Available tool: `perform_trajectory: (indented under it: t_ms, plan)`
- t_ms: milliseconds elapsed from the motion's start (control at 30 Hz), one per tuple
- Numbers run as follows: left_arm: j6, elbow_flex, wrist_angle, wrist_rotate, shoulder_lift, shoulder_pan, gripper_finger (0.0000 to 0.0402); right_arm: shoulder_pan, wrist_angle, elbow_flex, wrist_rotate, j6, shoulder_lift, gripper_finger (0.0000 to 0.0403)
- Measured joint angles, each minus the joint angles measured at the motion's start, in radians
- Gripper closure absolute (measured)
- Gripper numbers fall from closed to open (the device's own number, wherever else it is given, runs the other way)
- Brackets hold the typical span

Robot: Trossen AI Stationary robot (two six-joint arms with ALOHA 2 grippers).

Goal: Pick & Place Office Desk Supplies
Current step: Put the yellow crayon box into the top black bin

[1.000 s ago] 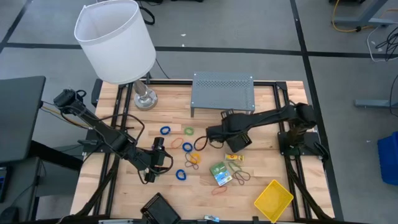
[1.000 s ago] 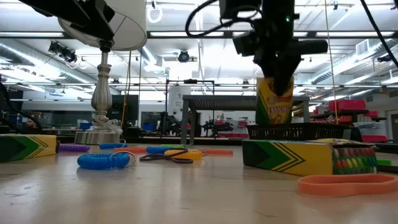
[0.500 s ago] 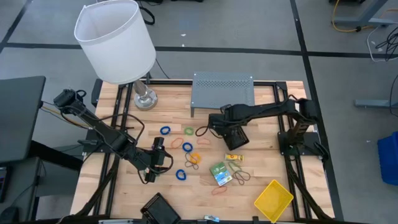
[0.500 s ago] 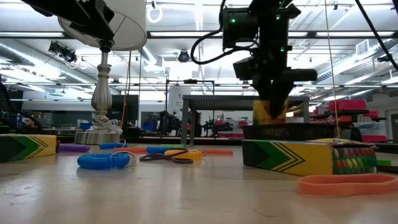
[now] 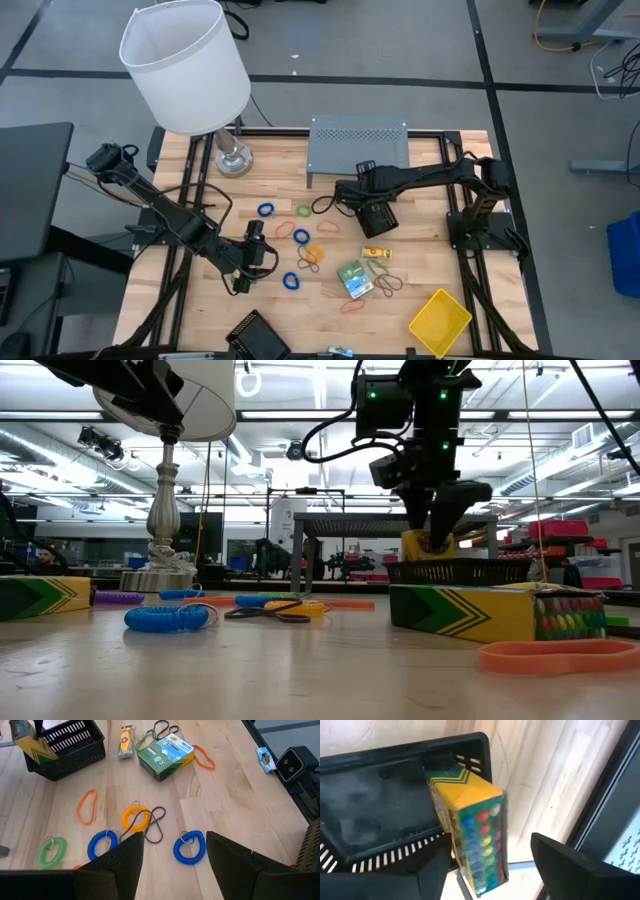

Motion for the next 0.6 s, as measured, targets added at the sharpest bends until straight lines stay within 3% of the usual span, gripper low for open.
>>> perform_trajectory:
  t_ms: [400,600]
  plan:
    - [0.003,0.0,0.0,0.0,0.0,0.0,0.0182,0.081,-0.032,0.004,0.056,0.074,0.0,0.0171]
    - [0.005,0.0,0.0,0.0,0.0,0.0,0.0182,0.14,-0.148,0.09,0.106,0.145,-0.001,0.0174]
